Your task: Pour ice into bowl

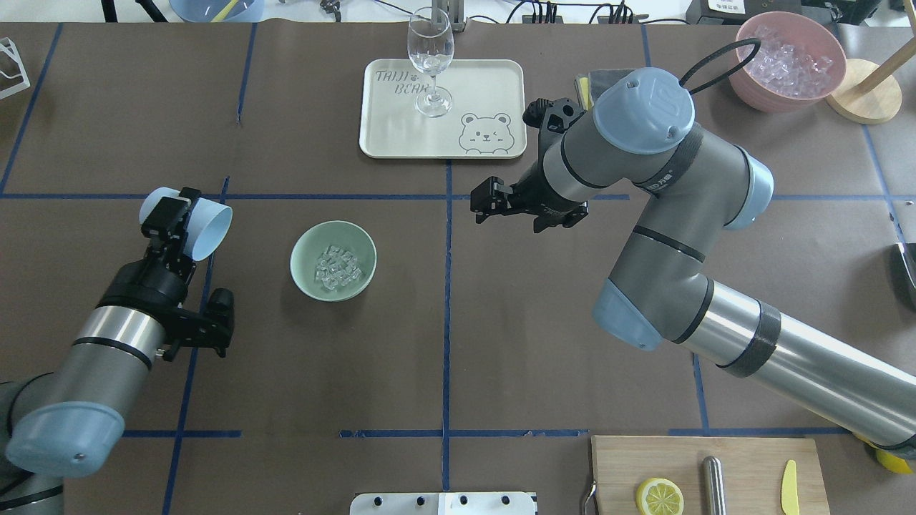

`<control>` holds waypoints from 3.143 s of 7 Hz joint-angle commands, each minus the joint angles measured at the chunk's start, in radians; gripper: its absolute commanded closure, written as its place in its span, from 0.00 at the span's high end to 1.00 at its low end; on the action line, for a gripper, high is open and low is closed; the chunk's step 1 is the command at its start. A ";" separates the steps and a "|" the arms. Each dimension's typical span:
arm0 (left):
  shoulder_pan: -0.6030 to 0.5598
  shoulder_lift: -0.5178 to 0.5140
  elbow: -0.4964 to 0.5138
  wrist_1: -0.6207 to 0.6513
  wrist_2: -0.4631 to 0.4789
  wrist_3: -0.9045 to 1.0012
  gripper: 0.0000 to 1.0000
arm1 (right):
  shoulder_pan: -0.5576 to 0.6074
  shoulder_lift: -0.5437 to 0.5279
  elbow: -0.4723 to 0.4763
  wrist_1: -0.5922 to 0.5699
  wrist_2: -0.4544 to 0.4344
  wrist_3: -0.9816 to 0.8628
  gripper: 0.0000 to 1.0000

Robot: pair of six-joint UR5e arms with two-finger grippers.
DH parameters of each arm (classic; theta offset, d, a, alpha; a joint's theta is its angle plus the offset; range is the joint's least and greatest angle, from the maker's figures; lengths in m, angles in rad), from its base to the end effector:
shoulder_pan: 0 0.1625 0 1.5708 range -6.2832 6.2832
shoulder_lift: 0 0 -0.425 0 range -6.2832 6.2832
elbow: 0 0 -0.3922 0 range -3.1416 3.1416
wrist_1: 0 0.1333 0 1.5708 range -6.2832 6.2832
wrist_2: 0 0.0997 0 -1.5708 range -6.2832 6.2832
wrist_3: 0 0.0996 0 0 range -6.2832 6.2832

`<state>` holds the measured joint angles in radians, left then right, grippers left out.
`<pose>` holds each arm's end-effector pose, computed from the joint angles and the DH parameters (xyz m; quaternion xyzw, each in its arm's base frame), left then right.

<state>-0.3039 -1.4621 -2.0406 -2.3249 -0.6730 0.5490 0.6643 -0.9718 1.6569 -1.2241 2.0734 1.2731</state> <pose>0.3380 -0.3273 0.3842 0.5757 -0.1773 0.4613 0.6514 -0.4745 -0.4799 0.2246 0.0293 -0.5237 0.0330 0.8508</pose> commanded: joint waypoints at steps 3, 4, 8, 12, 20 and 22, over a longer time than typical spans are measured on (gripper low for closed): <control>-0.136 0.256 -0.033 -0.248 -0.278 -0.488 0.00 | -0.060 0.034 -0.003 0.000 -0.071 0.040 1.00; -0.147 0.299 -0.015 -0.334 -0.318 -0.623 0.00 | -0.074 0.039 -0.003 0.000 -0.091 0.045 1.00; -0.149 0.302 0.069 -0.367 -0.318 -1.273 0.00 | -0.087 0.045 -0.005 0.001 -0.099 0.061 1.00; -0.144 0.252 0.180 -0.387 -0.182 -1.571 0.00 | -0.091 0.047 -0.005 0.001 -0.099 0.080 1.00; 0.021 0.116 0.499 -0.389 0.068 -2.018 0.00 | -0.140 0.065 -0.005 0.005 -0.141 0.127 1.00; 0.023 0.091 0.522 -0.389 0.101 -2.037 0.00 | -0.146 0.073 -0.003 0.003 -0.142 0.144 1.00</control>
<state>-0.2842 -1.3620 -1.5306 -2.7129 -0.5886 -1.4769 0.5228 -0.9036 1.6530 -1.2199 1.9325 1.4077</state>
